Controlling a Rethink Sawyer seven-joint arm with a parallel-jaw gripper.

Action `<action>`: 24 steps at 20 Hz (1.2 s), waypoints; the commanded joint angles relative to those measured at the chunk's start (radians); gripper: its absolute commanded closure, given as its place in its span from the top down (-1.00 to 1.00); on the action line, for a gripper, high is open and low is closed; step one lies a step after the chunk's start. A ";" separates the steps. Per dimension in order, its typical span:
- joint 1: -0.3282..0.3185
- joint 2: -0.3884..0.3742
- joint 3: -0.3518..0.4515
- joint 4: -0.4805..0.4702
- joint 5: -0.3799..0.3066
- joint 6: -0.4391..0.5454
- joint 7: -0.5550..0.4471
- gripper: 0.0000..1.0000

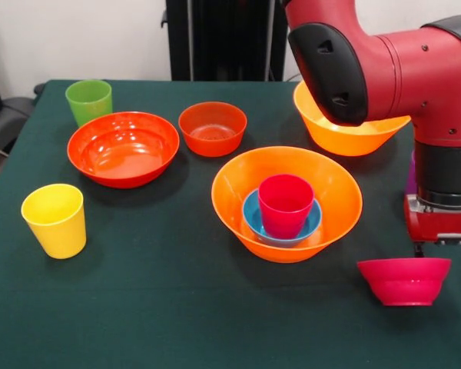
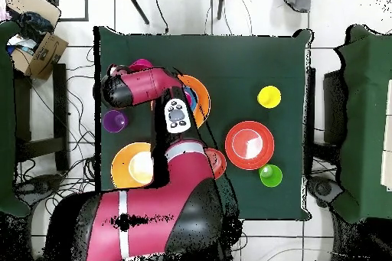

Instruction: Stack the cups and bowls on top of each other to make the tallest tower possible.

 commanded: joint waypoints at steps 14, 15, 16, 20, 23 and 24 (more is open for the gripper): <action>0.112 0.027 -0.150 -0.102 0.052 -0.045 0.178 -1.00; 0.120 0.030 -0.170 -0.108 0.063 -0.035 0.192 -1.00; 0.128 0.032 -0.192 -0.112 0.071 -0.025 0.203 -1.00; 0.128 0.043 -0.210 -0.134 0.090 -0.019 0.171 -1.00; 0.116 0.002 -0.185 -0.094 0.123 0.052 0.131 -1.00; 0.118 -0.029 -0.191 -0.072 0.140 0.131 0.119 -1.00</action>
